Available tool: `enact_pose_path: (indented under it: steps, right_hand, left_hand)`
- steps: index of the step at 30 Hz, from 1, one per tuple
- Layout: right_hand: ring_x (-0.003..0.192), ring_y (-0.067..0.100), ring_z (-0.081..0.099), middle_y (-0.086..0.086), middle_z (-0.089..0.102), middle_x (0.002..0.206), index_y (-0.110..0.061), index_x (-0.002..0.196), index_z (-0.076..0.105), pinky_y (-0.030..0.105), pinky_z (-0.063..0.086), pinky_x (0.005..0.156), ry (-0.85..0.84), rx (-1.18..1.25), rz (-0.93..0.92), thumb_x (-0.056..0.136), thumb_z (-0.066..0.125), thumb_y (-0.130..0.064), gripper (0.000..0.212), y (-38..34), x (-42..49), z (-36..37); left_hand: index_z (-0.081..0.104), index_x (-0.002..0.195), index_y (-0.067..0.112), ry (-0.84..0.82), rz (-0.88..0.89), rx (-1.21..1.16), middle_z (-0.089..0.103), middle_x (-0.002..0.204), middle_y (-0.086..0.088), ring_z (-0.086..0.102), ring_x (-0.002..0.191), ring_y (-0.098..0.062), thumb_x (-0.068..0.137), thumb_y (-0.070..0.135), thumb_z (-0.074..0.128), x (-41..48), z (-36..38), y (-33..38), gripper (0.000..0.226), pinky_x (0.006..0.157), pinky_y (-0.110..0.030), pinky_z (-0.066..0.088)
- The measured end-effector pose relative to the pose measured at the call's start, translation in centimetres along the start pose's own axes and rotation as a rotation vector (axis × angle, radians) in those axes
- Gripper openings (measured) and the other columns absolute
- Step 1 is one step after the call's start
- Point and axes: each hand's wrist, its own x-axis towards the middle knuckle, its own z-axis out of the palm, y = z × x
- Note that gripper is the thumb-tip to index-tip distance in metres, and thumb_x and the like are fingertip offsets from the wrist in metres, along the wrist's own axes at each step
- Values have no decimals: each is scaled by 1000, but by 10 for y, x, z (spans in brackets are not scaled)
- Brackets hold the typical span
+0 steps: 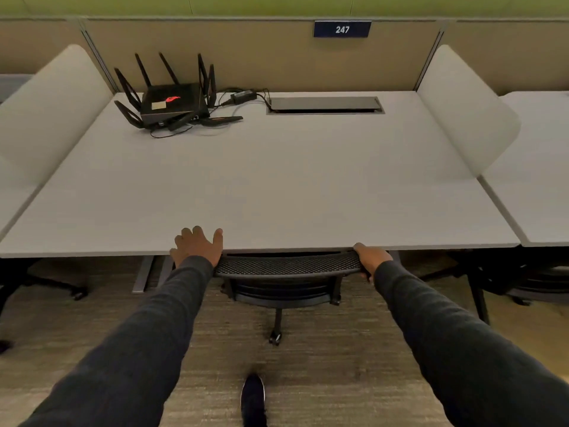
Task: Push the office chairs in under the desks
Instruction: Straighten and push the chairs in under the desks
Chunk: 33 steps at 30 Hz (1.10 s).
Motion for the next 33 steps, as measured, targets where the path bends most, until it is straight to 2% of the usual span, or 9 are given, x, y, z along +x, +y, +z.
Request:
enact_pose_path:
  steps: [2,4,8,10,13,16,20,26,33]
  right_hand:
    - [95,33,67,19,69,107,0,110,66,39,58,81,-1,-77,-31,101,43,-43,50,-1,9,-2]
    - [108,37,64,22,67,117,1,111,65,47,51,101,5,-73,-30,102,41,-42,50,-1,13,-3]
    - [96,27,64,18,69,111,1,118,64,43,55,97,32,-62,-43,100,45,-43,51,2,10,-4]
    - [95,28,68,16,70,109,-4,112,65,42,59,90,4,15,-7,97,50,-50,50,6,3,-5]
    - [80,22,66,12,71,98,-9,103,67,31,57,66,-23,-12,-57,95,49,-59,54,10,-11,-11]
    - [54,15,56,4,66,71,-9,95,66,25,46,50,-15,-110,-94,94,40,-72,68,19,-28,-22]
    - [54,15,54,2,62,67,-16,87,61,28,46,56,-19,-277,-197,94,28,-76,69,42,-45,-43]
    - [70,21,67,7,70,80,-15,100,62,42,60,82,40,-429,-221,94,24,-77,73,89,-60,-96]
    - [93,27,66,11,71,101,-10,114,66,43,52,94,157,-448,-206,96,22,-74,80,130,-54,-175]
  left_hand:
    - [45,142,9,-16,4,14,47,138,-17,44,126,-35,96,68,24,3,5,1,78,103,-50,40]
    - [46,141,9,-15,10,22,48,138,-16,44,126,-35,95,69,23,4,8,1,79,102,-50,40]
    - [48,140,10,-28,11,60,48,138,-16,45,125,-35,96,69,23,3,7,3,78,103,-50,38]
    - [48,140,9,-28,13,88,48,138,-16,45,126,-35,96,68,22,0,5,4,77,103,-50,37]
    - [49,140,11,-41,38,136,48,139,-15,44,127,-34,96,67,20,-13,6,16,77,106,-50,34]
    - [50,140,15,-47,86,166,49,139,-12,44,129,-32,96,68,17,-37,10,38,76,107,-52,30]
    - [53,137,16,-38,158,157,51,137,-12,45,127,-32,96,68,19,-80,22,80,74,108,-54,28]
    - [49,140,17,-23,306,161,47,142,-12,43,129,-32,95,69,20,-153,51,166,75,107,-53,31]
    - [41,144,17,-85,478,112,39,148,-12,35,134,-32,97,65,24,-214,78,281,70,110,-53,27]
